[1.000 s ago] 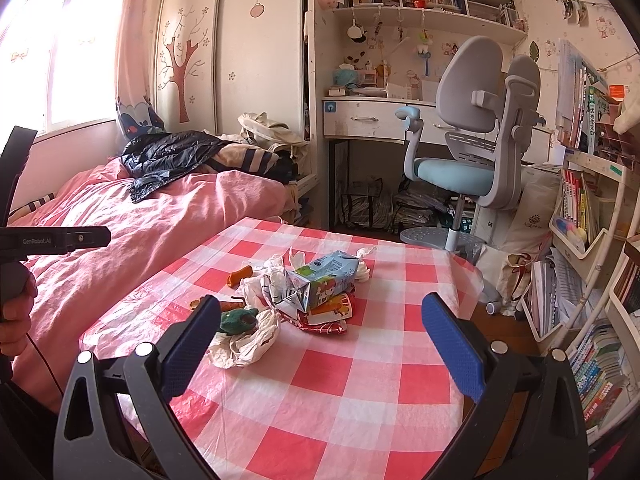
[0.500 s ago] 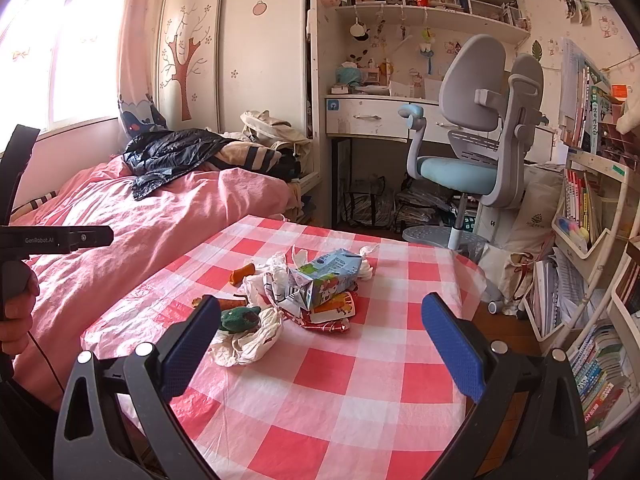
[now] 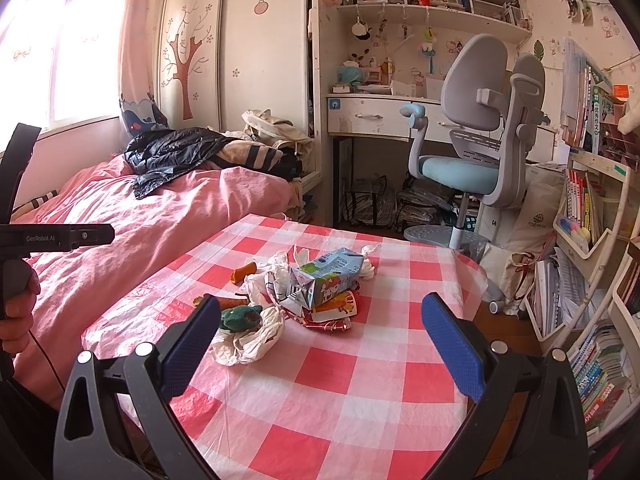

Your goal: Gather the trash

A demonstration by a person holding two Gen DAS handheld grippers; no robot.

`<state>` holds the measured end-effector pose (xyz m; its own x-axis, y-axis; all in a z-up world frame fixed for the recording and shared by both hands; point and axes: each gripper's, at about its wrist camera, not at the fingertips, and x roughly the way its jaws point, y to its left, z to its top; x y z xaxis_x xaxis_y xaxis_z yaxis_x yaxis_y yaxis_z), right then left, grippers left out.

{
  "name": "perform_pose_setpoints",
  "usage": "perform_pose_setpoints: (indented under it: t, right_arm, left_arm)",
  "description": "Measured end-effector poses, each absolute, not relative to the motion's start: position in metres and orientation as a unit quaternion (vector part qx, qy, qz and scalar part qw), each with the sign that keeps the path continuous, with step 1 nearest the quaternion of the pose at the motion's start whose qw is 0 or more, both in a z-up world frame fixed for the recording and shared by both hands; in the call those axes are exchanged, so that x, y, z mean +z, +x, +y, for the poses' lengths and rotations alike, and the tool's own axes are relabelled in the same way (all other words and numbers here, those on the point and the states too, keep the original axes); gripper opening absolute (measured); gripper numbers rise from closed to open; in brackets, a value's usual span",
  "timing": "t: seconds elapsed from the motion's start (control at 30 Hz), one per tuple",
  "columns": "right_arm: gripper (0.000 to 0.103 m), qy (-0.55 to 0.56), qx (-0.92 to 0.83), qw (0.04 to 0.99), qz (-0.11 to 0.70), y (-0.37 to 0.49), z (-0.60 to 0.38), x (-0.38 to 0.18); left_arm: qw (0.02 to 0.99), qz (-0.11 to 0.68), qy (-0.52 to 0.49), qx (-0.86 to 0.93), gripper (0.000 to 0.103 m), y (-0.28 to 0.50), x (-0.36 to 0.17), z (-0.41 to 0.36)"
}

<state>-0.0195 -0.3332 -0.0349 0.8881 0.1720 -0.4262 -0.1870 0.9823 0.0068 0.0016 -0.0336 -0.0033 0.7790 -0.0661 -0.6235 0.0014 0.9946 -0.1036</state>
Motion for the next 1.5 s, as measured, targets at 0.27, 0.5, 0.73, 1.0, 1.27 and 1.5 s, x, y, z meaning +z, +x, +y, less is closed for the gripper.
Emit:
perform_pose_setpoints:
  t: [0.27,0.5,0.73,1.0,1.27,1.5]
  right_arm:
    - [0.097,-0.017,0.093,0.971,0.218,-0.0193,-0.3334,-0.0348]
    - [0.097,-0.017,0.095,0.971,0.220,-0.0184,-0.3313,-0.0351]
    - [0.097,-0.018,0.100,0.969,0.227,-0.0226,-0.3253,-0.0383]
    - [0.097,-0.020,0.101,0.969,0.225,-0.0218,-0.3293,-0.0390]
    - [0.097,-0.020,0.101,0.969,0.225,-0.0217,-0.3287,-0.0390]
    - [0.097,-0.021,0.101,0.969,0.225,-0.0224,-0.3283,-0.0393]
  left_arm:
    - [0.942,0.332,-0.049,-0.018,0.096,0.0021,-0.0029,-0.0339]
    - [0.942,0.333,-0.049,-0.018,0.096,0.0023,-0.0025,-0.0338]
    - [0.942,0.333,-0.049,-0.017,0.096,0.0027,-0.0024,-0.0343]
    - [0.941,0.333,-0.049,-0.017,0.096,0.0029,-0.0023,-0.0345]
    - [0.941,0.333,-0.049,-0.017,0.096,0.0031,-0.0019,-0.0346]
    - [0.941,0.334,-0.049,-0.017,0.096,0.0033,-0.0018,-0.0347]
